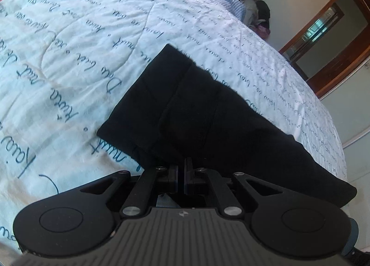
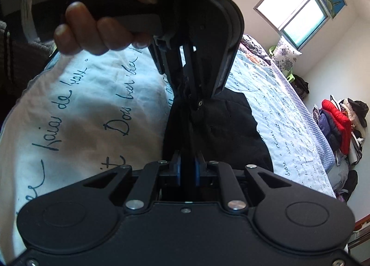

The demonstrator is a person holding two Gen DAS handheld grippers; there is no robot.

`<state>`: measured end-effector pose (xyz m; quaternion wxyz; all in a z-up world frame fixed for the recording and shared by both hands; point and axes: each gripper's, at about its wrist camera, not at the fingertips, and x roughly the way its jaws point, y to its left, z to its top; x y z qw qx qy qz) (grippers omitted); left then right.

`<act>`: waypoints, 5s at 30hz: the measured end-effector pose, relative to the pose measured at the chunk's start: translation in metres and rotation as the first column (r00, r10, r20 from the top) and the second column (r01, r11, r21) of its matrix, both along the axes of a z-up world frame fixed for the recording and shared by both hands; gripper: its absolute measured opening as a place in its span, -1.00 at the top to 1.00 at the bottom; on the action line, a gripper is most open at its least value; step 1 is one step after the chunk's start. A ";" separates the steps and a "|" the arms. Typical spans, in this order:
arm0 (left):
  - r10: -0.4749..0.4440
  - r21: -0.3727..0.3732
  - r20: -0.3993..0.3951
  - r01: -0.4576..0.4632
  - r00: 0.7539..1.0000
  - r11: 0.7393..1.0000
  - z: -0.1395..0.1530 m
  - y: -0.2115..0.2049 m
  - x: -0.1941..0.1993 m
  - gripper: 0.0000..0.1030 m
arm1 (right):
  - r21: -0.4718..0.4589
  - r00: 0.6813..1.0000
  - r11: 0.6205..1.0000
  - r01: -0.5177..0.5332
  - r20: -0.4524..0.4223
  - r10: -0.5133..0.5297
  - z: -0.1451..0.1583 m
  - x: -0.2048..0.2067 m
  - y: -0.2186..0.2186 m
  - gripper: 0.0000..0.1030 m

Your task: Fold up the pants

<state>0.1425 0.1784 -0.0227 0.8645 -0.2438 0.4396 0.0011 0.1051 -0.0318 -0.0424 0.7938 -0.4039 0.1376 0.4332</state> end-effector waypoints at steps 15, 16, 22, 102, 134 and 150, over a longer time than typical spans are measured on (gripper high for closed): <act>0.006 0.082 0.012 -0.007 1.000 0.997 0.003 -0.010 -0.008 0.87 | 0.049 0.995 0.996 0.072 0.069 -0.075 0.001 -0.033 -0.010 0.33; 0.007 0.083 0.012 -0.008 1.000 0.997 0.004 -0.010 -0.009 0.86 | 0.090 0.997 0.994 0.066 0.038 -0.069 0.011 -0.039 -0.021 0.31; 0.003 0.119 0.009 -0.004 1.000 0.993 0.004 -0.015 -0.011 0.85 | 0.261 0.967 0.932 0.253 -0.055 -0.247 0.038 -0.023 -0.062 0.31; -0.771 0.623 -0.021 0.611 0.636 0.488 -0.014 -0.271 -0.008 -0.60 | 0.160 0.095 -0.064 0.985 -0.814 -0.573 0.010 0.352 -0.380 -0.33; -0.877 0.785 0.042 0.527 0.479 0.326 -0.003 -0.310 -0.029 0.82 | 0.566 0.353 -0.228 0.792 -0.729 -0.586 0.188 0.088 -0.491 0.90; -0.740 0.606 0.238 0.500 0.629 0.619 0.064 -0.253 0.002 0.82 | 0.544 0.359 -0.302 0.783 -0.791 -0.495 0.161 0.050 -0.512 0.90</act>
